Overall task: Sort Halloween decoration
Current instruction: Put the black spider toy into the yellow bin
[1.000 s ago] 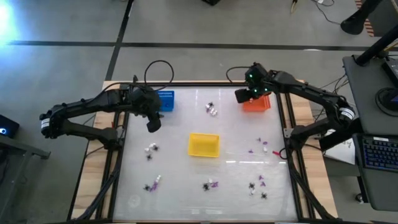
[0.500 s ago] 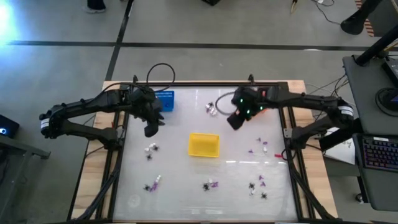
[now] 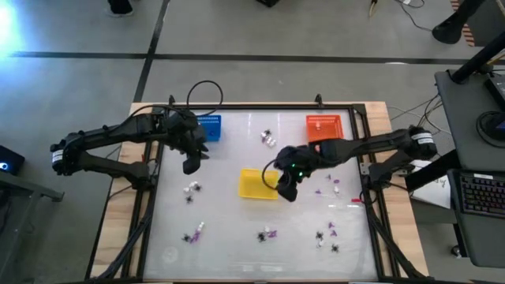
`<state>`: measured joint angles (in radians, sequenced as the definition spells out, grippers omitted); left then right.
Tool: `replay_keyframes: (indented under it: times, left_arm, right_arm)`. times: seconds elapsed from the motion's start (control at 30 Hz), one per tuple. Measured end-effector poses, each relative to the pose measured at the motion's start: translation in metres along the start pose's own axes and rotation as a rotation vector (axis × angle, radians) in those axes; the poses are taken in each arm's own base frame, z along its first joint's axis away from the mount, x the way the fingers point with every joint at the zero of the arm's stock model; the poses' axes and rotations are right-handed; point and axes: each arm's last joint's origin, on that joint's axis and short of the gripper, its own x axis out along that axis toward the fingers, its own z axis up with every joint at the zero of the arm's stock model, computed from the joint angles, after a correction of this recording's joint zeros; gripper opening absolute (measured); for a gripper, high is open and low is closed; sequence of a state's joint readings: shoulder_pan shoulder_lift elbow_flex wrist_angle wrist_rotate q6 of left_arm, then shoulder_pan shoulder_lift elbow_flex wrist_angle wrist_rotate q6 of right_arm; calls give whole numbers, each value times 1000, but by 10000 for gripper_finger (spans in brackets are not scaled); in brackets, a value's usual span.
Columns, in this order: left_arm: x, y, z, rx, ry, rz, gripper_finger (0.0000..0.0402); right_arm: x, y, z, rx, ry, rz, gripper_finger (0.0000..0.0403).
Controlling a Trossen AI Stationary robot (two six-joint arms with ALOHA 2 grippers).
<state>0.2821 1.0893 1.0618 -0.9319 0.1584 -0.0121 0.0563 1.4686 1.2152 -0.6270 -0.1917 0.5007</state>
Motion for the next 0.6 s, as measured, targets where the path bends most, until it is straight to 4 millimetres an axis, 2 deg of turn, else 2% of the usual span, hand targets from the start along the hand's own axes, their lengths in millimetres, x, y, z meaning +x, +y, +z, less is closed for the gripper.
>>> replay_keyframes:
  times: [0.33, 0.6]
  left_arm:
    - [0, 0, 1, -48, -14, 1, 119]
    - [0, 0, -3, -8, 32, 2, 119]
  right_arm:
    - [52, 15, 3, -94, 82, 19, 108]
    - [81, 55, 9, -160, 104, 59, 133]
